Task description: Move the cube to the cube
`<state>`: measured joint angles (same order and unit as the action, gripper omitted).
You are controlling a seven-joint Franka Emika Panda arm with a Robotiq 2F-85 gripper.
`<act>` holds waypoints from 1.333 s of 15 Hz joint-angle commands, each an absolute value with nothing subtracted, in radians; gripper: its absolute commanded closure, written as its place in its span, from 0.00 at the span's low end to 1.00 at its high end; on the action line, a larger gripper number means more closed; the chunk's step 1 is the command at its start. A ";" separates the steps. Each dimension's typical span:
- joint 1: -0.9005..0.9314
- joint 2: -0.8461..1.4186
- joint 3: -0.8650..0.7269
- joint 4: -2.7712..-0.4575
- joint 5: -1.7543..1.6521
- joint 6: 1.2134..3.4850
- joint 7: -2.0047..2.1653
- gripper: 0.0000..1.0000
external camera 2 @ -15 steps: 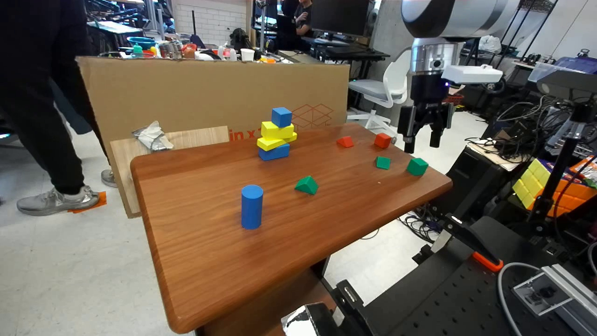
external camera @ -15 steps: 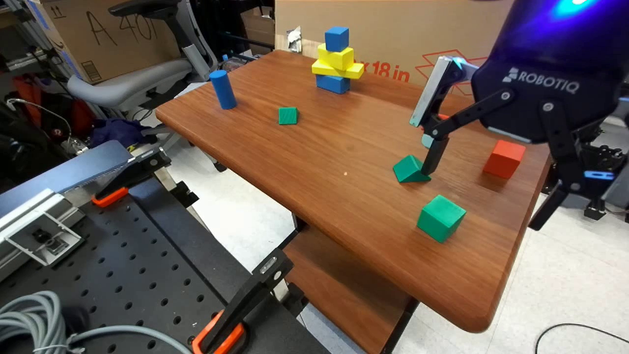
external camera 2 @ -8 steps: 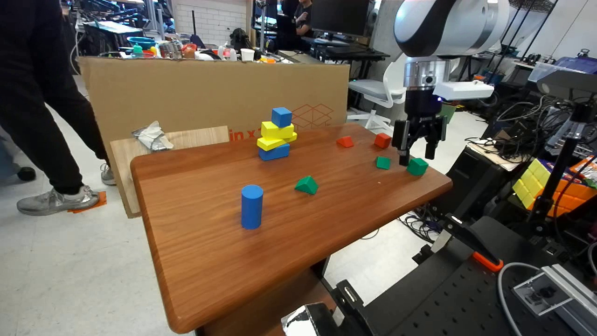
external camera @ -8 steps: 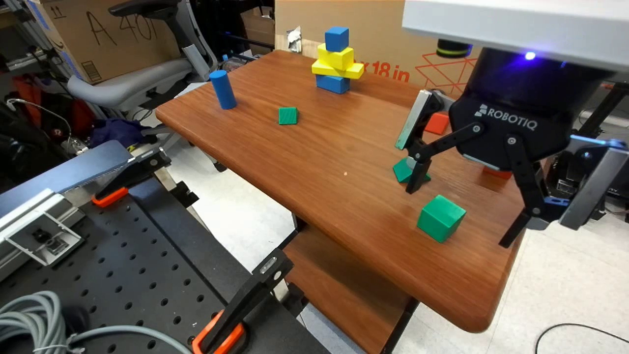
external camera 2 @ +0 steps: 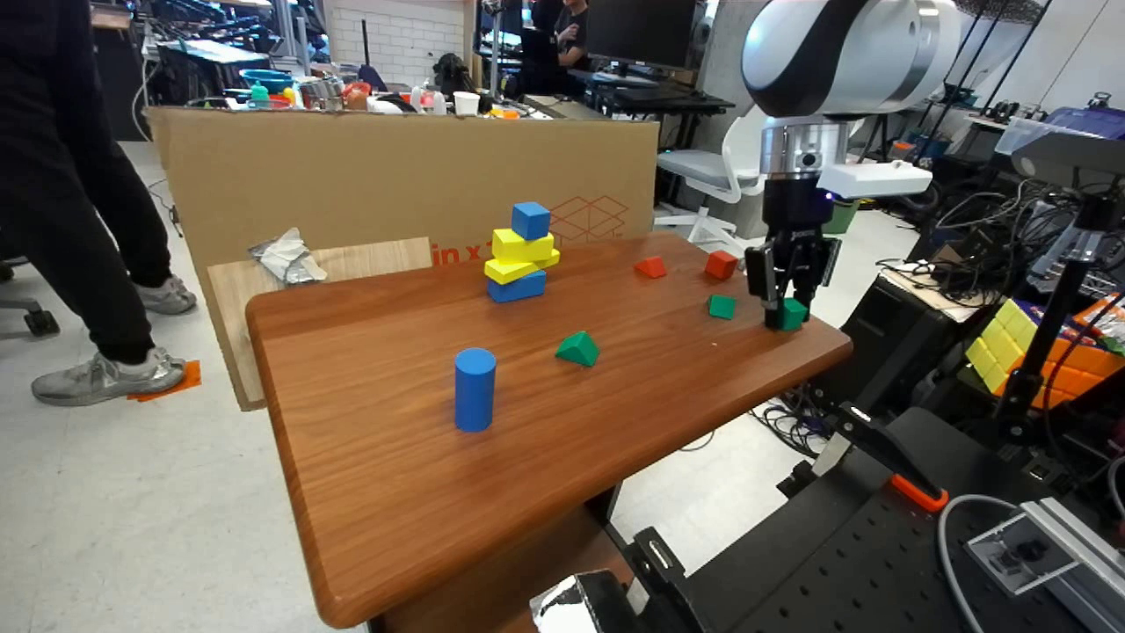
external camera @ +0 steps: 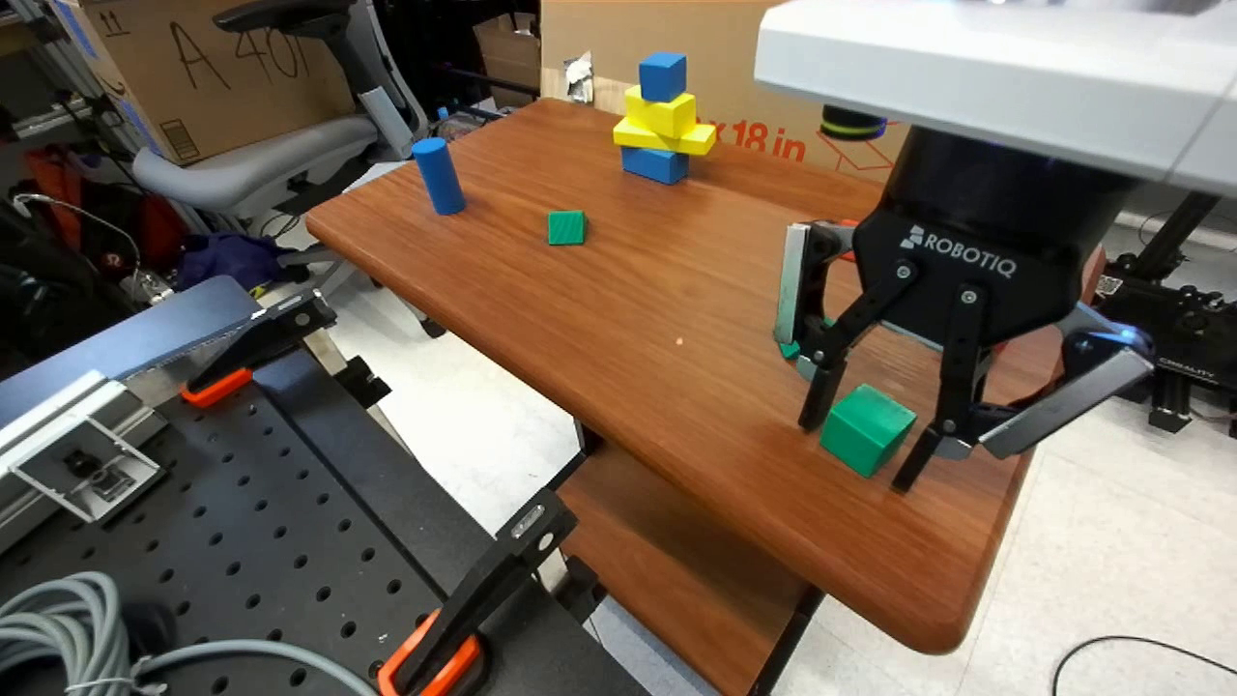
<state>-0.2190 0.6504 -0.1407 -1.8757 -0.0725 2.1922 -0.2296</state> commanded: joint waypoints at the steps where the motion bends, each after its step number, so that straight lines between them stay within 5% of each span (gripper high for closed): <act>1: -0.227 0.618 -0.131 -1.906 -0.071 2.219 -0.219 0.80; 3: -0.236 0.604 -0.123 -1.894 -0.043 2.178 -0.213 0.92; 20: -0.086 0.404 -0.052 -1.763 0.034 2.010 -0.003 0.92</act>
